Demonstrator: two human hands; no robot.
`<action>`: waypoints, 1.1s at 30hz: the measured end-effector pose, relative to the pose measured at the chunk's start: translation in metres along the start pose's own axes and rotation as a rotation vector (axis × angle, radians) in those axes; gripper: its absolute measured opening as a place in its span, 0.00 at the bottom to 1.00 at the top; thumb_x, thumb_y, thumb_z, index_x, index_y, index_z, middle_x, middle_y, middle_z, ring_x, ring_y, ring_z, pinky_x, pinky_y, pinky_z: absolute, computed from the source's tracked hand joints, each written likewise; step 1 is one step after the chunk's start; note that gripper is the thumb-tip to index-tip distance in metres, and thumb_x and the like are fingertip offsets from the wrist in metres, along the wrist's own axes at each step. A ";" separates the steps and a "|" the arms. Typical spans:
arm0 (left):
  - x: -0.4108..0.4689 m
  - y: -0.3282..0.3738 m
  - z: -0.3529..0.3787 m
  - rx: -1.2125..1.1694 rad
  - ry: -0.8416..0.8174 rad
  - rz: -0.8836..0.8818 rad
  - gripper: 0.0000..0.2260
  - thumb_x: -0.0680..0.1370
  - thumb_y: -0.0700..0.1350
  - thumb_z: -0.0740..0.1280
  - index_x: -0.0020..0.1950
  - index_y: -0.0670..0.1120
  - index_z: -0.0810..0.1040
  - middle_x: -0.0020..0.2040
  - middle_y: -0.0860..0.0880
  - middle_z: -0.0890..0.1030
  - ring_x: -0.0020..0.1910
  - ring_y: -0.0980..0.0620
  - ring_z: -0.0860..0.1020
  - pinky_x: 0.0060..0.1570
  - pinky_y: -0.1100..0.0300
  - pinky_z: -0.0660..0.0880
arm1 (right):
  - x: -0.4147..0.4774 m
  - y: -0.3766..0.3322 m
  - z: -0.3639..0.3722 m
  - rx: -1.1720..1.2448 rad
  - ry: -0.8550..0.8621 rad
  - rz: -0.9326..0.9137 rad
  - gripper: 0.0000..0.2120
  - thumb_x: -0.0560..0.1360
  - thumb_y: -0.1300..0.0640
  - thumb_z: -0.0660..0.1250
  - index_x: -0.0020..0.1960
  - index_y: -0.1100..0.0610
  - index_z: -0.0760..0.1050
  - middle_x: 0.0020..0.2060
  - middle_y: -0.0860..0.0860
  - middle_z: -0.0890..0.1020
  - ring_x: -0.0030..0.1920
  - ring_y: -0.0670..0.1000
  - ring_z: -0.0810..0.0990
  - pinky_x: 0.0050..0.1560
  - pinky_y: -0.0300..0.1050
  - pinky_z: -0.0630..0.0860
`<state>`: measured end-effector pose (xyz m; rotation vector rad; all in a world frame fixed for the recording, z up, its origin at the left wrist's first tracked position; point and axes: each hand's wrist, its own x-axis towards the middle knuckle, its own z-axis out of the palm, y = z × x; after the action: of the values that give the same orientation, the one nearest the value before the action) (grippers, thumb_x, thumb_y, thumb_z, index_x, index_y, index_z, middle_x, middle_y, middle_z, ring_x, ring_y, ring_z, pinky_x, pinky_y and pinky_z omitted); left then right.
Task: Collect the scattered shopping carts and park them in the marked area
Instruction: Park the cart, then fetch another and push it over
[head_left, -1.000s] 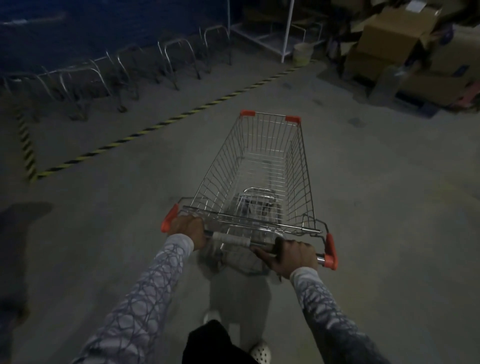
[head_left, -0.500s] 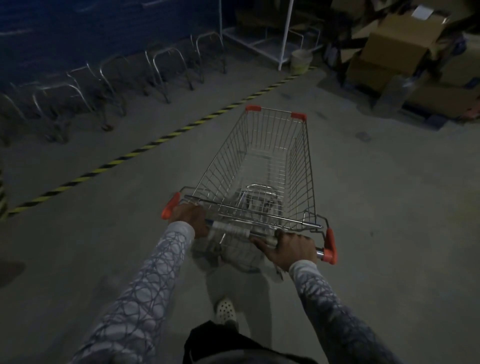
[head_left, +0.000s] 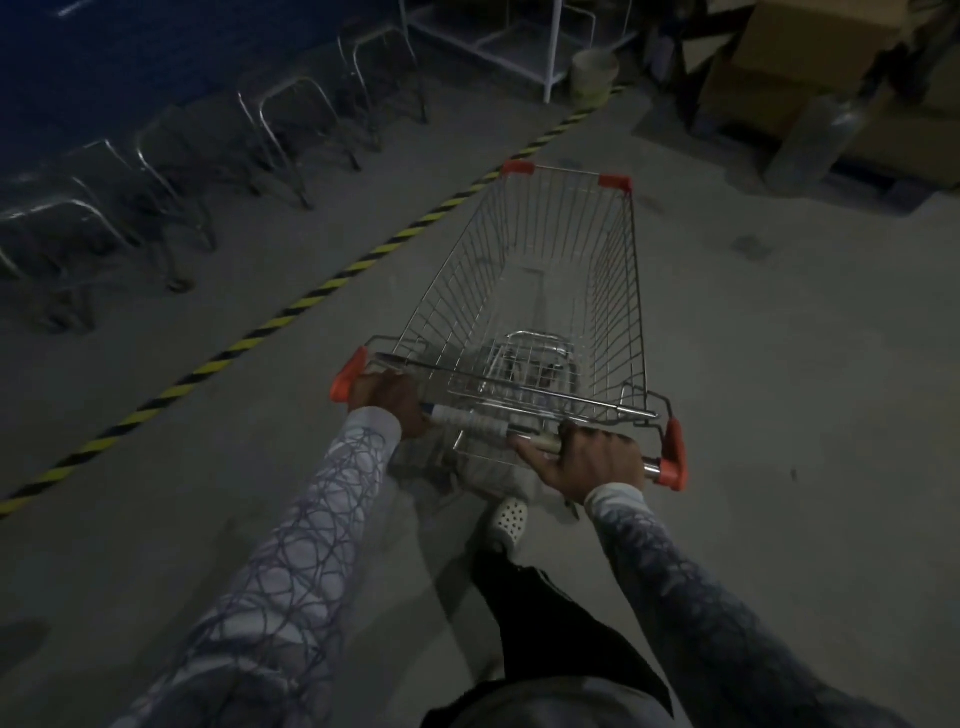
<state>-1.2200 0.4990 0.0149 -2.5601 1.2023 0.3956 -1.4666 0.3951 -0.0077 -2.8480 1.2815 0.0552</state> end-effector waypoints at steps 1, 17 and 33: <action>0.021 -0.006 -0.007 0.003 0.009 0.005 0.21 0.73 0.59 0.67 0.59 0.47 0.78 0.60 0.46 0.80 0.61 0.44 0.78 0.64 0.55 0.70 | 0.022 -0.005 0.000 0.004 0.007 0.005 0.42 0.67 0.17 0.45 0.48 0.51 0.78 0.35 0.51 0.84 0.37 0.55 0.84 0.39 0.46 0.75; 0.341 -0.098 -0.113 0.049 -0.046 0.052 0.24 0.67 0.65 0.65 0.53 0.51 0.81 0.55 0.47 0.83 0.57 0.45 0.80 0.64 0.47 0.72 | 0.351 -0.074 -0.025 0.032 -0.005 0.030 0.42 0.67 0.17 0.45 0.45 0.51 0.78 0.33 0.51 0.83 0.35 0.54 0.83 0.37 0.45 0.73; 0.667 -0.199 -0.222 0.089 0.033 0.222 0.21 0.66 0.63 0.71 0.53 0.52 0.81 0.54 0.50 0.83 0.59 0.48 0.79 0.75 0.48 0.52 | 0.658 -0.173 -0.036 0.021 0.003 0.192 0.40 0.67 0.17 0.46 0.41 0.51 0.76 0.28 0.48 0.79 0.33 0.53 0.82 0.34 0.42 0.67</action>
<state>-0.6269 0.0724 0.0063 -2.3748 1.4880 0.3389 -0.9000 0.0173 0.0021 -2.6995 1.5419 0.0393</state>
